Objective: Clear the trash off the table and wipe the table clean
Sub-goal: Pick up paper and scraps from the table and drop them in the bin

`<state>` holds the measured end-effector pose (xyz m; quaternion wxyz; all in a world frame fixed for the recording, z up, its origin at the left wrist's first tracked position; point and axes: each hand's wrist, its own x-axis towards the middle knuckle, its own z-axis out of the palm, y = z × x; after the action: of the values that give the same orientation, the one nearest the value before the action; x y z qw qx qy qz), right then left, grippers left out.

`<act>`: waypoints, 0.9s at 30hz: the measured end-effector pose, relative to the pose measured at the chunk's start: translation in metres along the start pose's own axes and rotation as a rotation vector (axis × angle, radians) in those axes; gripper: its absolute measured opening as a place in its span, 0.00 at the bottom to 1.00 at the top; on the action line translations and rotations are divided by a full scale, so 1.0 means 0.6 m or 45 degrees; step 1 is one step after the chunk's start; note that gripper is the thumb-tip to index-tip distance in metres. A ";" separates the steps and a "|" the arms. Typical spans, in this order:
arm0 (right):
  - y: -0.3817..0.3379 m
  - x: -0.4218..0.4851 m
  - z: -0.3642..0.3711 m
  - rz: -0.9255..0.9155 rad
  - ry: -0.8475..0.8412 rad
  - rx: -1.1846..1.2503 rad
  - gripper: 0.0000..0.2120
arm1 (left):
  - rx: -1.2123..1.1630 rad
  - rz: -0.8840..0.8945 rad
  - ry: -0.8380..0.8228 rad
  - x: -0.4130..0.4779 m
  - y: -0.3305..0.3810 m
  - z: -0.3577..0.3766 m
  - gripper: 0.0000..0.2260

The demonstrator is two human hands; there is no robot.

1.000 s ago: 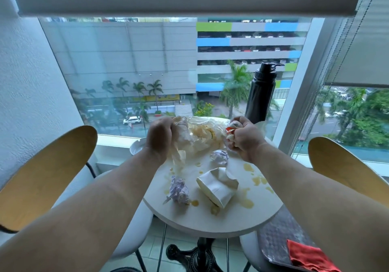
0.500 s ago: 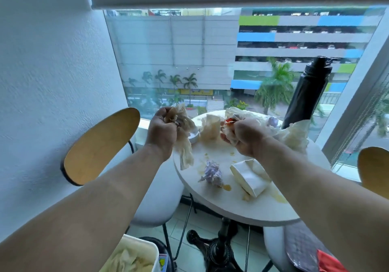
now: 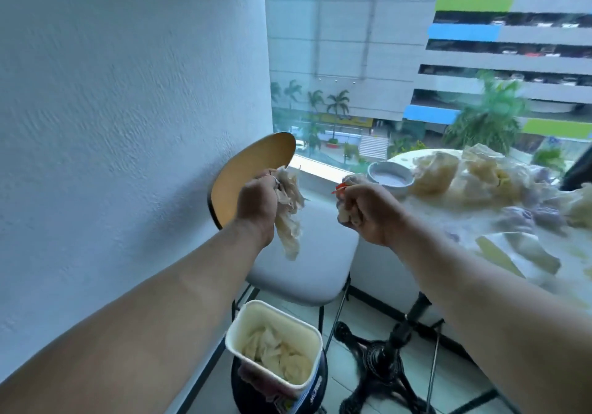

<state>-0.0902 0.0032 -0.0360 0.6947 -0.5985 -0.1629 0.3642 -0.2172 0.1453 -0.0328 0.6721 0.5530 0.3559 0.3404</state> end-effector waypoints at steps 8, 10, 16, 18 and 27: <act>0.160 0.005 0.115 0.260 -0.081 0.169 0.05 | 0.051 -0.251 -0.101 0.003 -0.095 -0.154 0.09; 0.212 0.010 0.126 0.243 -0.010 0.120 0.09 | 0.125 -0.271 -0.119 0.011 -0.131 -0.183 0.13; 0.341 0.027 0.108 0.315 0.148 -0.346 0.09 | 0.253 -0.326 -0.090 0.012 -0.239 -0.232 0.21; 0.374 0.022 0.095 0.343 0.162 -0.479 0.10 | 0.351 -0.326 -0.033 0.007 -0.275 -0.246 0.20; 0.499 -0.002 0.050 0.304 0.141 -1.087 0.06 | 0.354 -0.339 0.007 -0.016 -0.443 -0.257 0.08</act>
<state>-0.2040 0.0294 -0.3131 0.3463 -0.8648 -0.1910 0.3094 -0.3371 0.1729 -0.3149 0.6272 0.5876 0.4714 0.1977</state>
